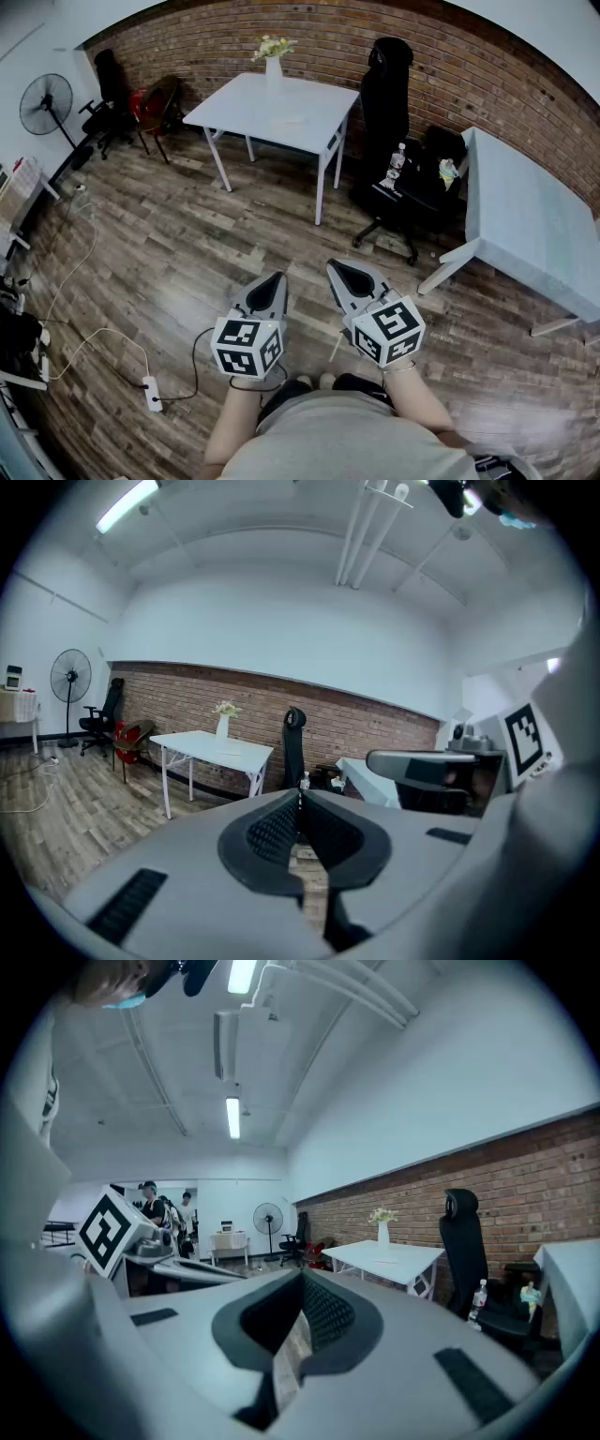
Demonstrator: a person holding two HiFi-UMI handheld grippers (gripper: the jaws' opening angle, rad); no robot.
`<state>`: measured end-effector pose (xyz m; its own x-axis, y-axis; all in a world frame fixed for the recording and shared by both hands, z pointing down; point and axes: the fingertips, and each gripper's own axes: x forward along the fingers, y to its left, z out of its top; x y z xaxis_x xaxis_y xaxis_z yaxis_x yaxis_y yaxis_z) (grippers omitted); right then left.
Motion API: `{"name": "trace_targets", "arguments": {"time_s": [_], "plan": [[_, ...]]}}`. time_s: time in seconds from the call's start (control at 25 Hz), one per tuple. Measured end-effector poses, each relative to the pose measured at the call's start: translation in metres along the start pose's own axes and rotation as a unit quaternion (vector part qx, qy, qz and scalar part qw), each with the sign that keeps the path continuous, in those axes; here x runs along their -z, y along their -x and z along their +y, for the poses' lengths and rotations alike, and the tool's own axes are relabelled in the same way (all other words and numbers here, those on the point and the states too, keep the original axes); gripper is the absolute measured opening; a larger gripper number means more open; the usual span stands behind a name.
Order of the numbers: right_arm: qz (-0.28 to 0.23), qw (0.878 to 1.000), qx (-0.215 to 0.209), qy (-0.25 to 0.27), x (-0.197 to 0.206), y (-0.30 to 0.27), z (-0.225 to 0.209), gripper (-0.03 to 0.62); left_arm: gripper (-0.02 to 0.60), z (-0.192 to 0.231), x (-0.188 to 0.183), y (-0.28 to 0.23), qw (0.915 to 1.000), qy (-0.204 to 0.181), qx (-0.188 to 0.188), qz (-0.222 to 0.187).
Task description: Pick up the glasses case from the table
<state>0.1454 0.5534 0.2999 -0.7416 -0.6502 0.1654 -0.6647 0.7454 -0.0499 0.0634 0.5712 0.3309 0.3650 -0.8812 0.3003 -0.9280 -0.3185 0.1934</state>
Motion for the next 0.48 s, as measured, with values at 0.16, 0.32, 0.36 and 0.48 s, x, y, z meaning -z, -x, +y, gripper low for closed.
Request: {"name": "trace_targets", "arguments": {"time_s": [0.16, 0.32, 0.36, 0.48], "plan": [[0.018, 0.999, -0.007, 0.026, 0.007, 0.000, 0.004, -0.002, 0.012, -0.001, 0.004, 0.000, 1.0000, 0.004, 0.002, 0.005], [0.016, 0.999, -0.007, 0.030, 0.004, 0.001, 0.009, -0.002, 0.012, 0.000, 0.005, 0.004, 1.0000, 0.003, 0.004, 0.007], [0.015, 1.000, -0.008, 0.027, 0.004, 0.000, 0.010, -0.002, 0.012, 0.000, 0.004, 0.004, 1.0000, 0.002, 0.005, 0.006], [0.015, 1.000, -0.008, 0.018, 0.006, -0.001, 0.011, -0.002, 0.012, -0.003, 0.005, 0.002, 0.9999, -0.004, 0.010, 0.006]]}}
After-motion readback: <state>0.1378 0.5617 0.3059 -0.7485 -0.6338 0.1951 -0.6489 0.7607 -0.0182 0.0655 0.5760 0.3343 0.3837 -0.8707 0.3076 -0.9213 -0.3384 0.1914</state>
